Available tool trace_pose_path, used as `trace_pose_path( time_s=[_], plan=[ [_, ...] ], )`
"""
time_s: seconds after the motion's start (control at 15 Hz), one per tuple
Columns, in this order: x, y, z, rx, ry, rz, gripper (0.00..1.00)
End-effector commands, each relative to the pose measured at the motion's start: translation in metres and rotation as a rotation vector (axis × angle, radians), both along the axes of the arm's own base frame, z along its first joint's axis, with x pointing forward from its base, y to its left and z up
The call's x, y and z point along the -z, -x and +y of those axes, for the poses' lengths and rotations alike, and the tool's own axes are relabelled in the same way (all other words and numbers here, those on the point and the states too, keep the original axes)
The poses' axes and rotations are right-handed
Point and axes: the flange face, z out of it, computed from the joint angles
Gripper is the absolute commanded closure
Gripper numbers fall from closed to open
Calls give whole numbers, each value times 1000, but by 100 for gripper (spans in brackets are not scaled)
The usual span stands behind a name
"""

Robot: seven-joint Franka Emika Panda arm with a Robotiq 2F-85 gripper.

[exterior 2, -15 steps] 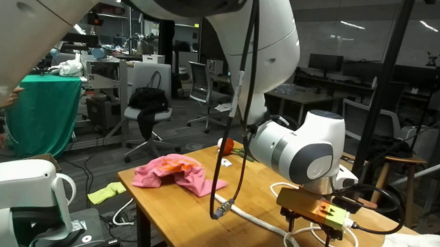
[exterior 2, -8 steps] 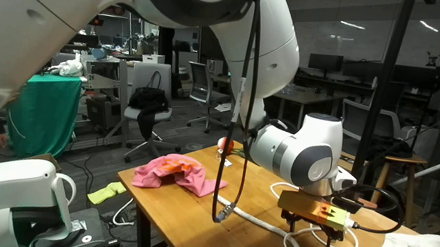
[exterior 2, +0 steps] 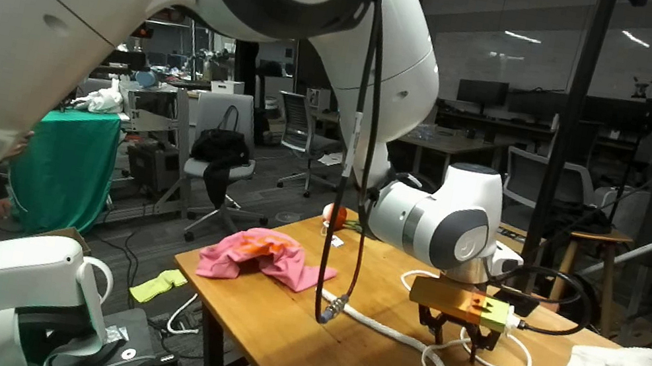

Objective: Put all the items on the table separately

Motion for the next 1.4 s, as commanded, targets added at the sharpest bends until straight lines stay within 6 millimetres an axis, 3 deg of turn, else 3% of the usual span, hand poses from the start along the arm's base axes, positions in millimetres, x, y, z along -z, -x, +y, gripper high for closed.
trace_pose_path(
  time_s=[0.0, 0.2, 0.4, 0.53, 0.8, 1.33],
  plan=[
    [4, -7, 1, 5, 32, 4, 70],
    [-1, -9, 0, 9, 46, -6, 92],
    [-7, -11, 3, 12, 53, -22, 99],
    [-14, -14, 7, 14, 58, -35, 93],
    [-25, -18, 25, 7, 61, -57, 93],
    [-54, -36, 100, 5, 27, -126, 94]
  ],
)
